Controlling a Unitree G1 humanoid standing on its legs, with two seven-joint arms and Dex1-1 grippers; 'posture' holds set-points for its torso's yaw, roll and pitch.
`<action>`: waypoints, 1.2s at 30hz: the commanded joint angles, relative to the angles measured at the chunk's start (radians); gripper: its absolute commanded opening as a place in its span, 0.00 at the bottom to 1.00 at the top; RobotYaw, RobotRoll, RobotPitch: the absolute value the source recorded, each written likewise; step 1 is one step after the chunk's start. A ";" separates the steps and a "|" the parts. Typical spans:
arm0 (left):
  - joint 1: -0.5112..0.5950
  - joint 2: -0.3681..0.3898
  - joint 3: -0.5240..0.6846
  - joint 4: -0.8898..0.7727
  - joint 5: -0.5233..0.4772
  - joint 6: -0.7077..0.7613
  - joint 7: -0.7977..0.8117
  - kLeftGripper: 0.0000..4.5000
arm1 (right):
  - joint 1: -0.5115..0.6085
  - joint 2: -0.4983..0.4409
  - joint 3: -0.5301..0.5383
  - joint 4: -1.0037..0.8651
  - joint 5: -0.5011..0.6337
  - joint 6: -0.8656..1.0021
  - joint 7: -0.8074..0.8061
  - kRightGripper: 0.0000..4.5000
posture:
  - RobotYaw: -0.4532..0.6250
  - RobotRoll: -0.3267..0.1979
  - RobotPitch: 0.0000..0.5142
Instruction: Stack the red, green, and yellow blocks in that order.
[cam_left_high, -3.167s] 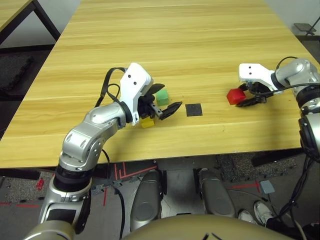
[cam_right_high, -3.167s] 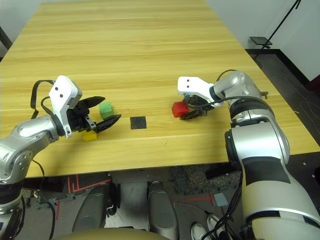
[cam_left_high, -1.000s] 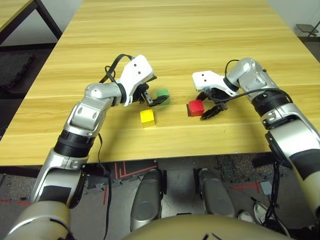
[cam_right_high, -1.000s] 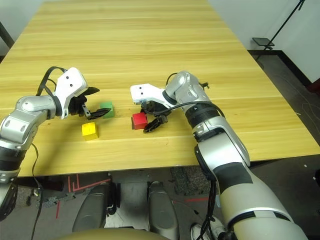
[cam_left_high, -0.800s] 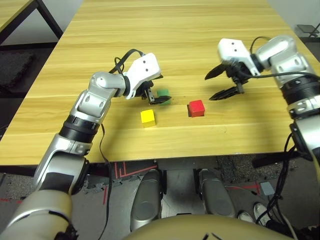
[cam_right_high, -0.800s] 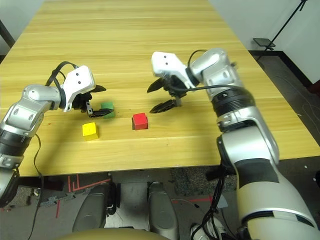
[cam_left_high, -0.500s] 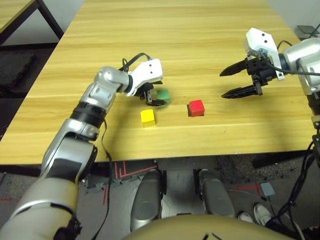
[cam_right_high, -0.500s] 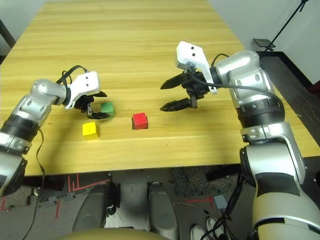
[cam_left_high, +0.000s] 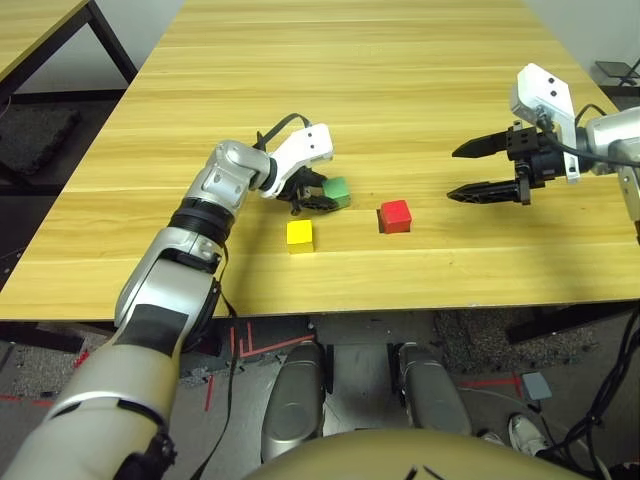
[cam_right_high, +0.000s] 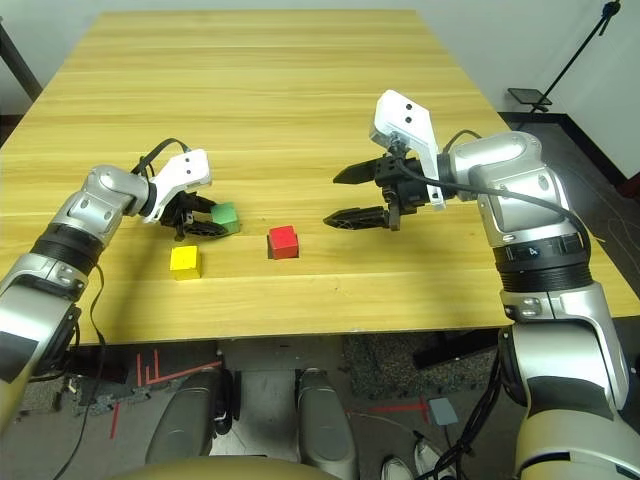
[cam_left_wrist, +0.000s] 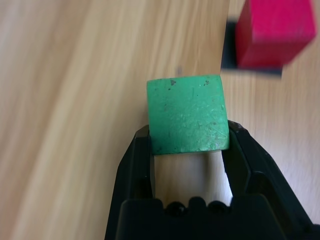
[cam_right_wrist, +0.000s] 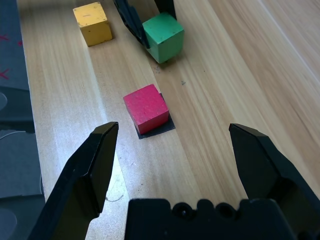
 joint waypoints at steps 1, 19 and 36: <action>-0.032 0.000 -0.001 -0.087 -0.004 0.135 -0.014 0.45 | 0.005 -0.004 -0.003 0.012 0.011 -0.011 -0.005 1.00 | 0.65 0.32 0.12; -0.004 -0.073 -0.129 -0.535 -0.046 0.630 0.039 0.45 | 0.078 -0.025 -0.022 -0.073 0.044 0.056 -0.043 1.00 | 0.61 0.36 0.18; 0.019 -0.111 -0.143 -0.506 -0.101 0.606 0.088 0.45 | 0.101 -0.037 -0.028 -0.114 0.068 0.088 -0.097 1.00 | 0.58 0.37 0.21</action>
